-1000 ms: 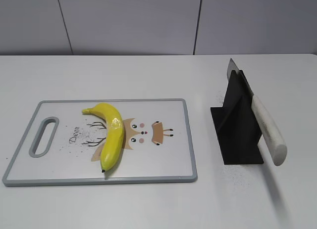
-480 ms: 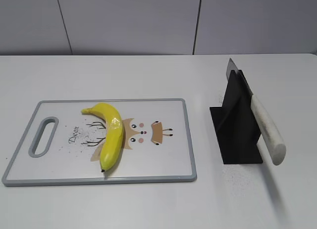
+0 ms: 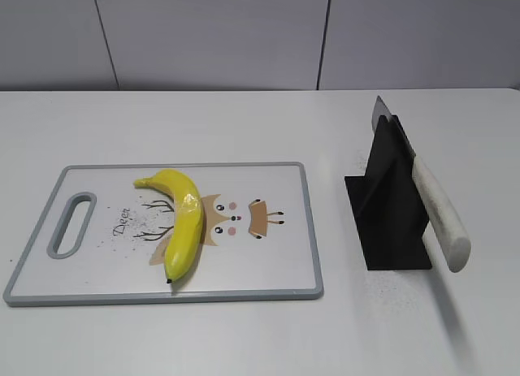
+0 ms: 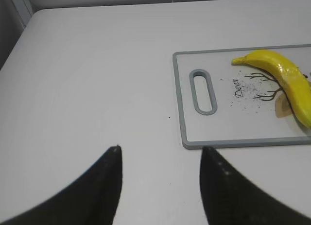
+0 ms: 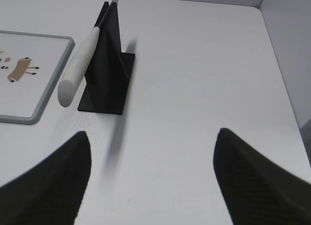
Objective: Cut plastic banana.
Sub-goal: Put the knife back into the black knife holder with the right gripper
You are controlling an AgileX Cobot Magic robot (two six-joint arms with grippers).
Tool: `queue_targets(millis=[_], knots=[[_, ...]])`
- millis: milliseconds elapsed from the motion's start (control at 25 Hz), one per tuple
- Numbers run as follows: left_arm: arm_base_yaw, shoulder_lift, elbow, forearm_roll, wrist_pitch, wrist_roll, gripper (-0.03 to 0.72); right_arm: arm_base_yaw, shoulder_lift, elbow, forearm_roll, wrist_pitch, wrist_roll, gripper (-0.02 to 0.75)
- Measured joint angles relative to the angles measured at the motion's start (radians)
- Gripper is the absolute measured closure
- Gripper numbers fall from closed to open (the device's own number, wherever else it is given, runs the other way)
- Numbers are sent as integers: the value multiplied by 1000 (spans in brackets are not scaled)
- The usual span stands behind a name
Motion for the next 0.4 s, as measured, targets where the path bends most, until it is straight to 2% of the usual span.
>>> queue_targets(millis=[400], knots=[[0, 0, 0, 0, 0, 0, 191, -12, 0, 0, 4, 0, 1, 146]])
